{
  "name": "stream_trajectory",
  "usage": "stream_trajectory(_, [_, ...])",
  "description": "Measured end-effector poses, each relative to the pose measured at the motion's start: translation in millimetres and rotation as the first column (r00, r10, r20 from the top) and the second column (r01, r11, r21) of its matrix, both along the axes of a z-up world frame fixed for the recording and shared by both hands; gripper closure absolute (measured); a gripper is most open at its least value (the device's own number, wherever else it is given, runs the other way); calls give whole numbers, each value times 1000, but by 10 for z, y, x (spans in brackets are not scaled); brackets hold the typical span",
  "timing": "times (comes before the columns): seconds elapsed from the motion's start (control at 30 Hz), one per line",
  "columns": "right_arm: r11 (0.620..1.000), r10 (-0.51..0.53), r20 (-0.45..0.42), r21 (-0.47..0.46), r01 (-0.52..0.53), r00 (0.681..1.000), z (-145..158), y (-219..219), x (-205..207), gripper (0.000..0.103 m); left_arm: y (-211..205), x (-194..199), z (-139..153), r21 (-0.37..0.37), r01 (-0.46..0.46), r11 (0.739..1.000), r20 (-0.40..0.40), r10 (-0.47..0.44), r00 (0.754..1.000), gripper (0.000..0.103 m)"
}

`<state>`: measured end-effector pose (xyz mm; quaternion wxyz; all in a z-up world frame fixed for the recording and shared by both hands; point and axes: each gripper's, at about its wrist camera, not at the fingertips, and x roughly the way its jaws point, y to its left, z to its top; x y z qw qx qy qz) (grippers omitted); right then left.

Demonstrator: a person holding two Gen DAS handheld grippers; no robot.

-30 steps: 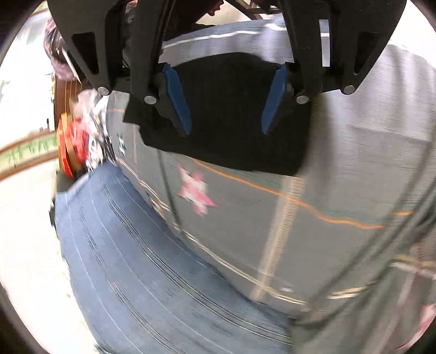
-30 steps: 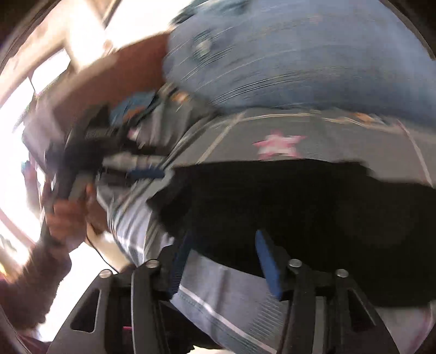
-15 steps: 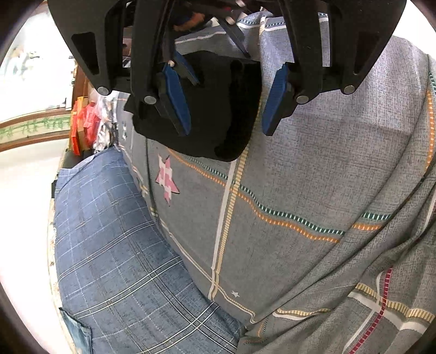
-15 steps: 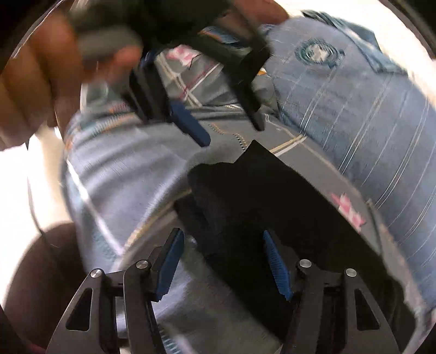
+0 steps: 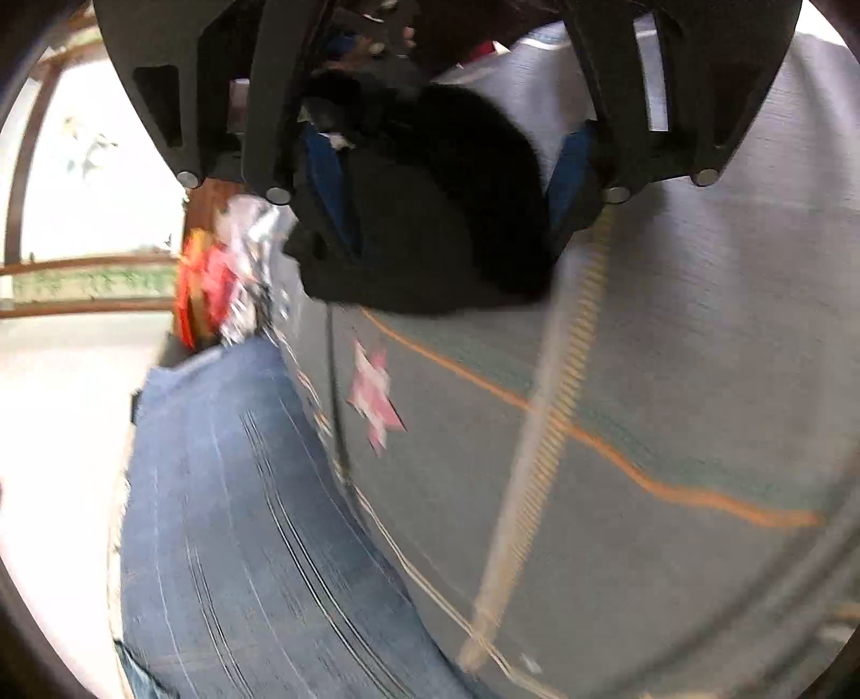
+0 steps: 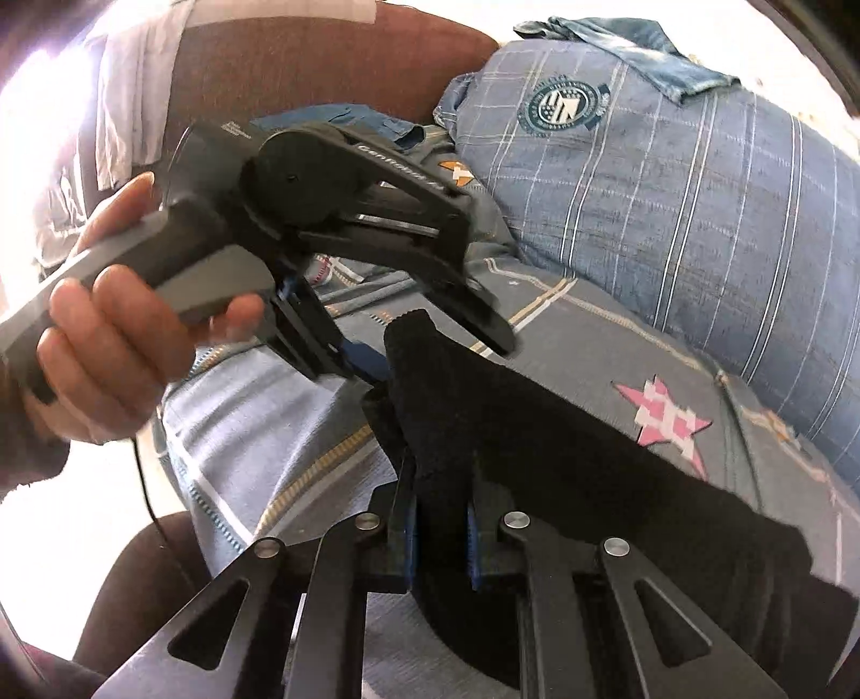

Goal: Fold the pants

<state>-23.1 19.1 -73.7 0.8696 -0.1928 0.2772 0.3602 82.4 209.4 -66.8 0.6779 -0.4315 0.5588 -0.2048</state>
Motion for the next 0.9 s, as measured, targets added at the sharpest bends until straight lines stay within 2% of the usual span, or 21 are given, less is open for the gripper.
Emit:
stream_trajectory(0.03, [1000,-8,-24,18,8,1000,1,-33,20,90,-52,-19,30,20,6,1000,14,-7,1000,79])
stream_trajectory(0.07, [999,-16,-41,35,17,999,15,-61,32,90,-71,-40,66,46,2,999,27,-3,1000,86])
stream_trajectory(0.1, [998,-22,-63,61,26,998,35,-117,34,90,-83,-71,107,50,-5,999,40,3,999,89])
stream_trajectory(0.17, [990,-28,-127,135,46,991,93,-253,81,90,-92,-153,204,22,-24,999,65,22,998,89])
stream_trajectory(0.3, [962,-27,-202,260,80,979,241,-516,91,90,-232,-238,462,38,-23,999,122,18,992,89])
stream_trajectory(0.47, [889,-28,-290,430,157,956,385,-1056,89,90,-622,-262,855,68,29,997,199,-42,979,89])
stream_trajectory(0.57, [839,-41,-349,496,222,936,381,-1415,87,89,-1040,-205,1014,119,90,989,234,-116,965,85])
stream_trajectory(0.7, [782,-82,-443,526,333,893,174,-1858,136,90,-1572,-56,903,144,168,975,195,-195,961,82])
stream_trajectory(0.77, [733,-98,-519,539,415,849,-1,-2107,186,90,-1815,28,768,143,205,968,152,-227,962,82])
stream_trajectory(0.83, [693,-107,-580,539,479,808,-152,-2297,249,89,-2092,114,618,180,240,954,106,-261,959,81])
stream_trajectory(0.9, [673,-103,-621,532,515,777,-286,-2412,283,88,-2296,159,510,238,266,934,66,-289,955,79])
